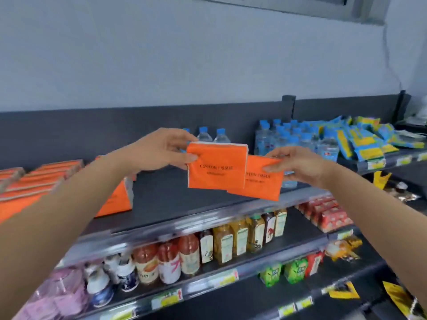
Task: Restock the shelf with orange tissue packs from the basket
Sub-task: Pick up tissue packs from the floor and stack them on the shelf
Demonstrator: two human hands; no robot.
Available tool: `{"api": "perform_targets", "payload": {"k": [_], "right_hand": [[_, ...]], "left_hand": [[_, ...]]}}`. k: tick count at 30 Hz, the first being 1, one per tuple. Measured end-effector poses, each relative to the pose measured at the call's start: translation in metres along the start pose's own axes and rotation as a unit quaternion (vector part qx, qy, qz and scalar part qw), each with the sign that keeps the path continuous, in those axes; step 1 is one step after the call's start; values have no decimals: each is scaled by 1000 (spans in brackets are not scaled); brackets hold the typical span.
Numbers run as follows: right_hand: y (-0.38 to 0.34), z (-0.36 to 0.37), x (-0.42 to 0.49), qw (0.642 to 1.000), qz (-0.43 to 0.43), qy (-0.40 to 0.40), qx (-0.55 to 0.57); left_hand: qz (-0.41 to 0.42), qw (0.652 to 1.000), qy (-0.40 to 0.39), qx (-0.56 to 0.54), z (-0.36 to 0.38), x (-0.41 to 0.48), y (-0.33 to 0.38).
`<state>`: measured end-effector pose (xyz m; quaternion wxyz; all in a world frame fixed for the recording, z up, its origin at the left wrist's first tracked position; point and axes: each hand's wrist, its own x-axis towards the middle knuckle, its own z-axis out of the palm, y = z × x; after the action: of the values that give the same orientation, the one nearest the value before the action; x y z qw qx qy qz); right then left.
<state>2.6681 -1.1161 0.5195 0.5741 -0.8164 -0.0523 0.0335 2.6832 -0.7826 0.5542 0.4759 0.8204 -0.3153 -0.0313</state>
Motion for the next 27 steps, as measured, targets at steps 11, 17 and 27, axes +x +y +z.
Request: {"api": "perform_targets", "payload": {"k": [11,17,27], "right_hand": [[-14,151,168,999,-15,-9,-31],[-12,219,255,997,-35,14,-64],[-5,267,295,967,-98,135,-193]], "left_hand": [[-148,959,182,161,-171,52,-146],[-180,963,108,167,-166,112,-213],[-182,920,31,345,-172,139,-234]]}}
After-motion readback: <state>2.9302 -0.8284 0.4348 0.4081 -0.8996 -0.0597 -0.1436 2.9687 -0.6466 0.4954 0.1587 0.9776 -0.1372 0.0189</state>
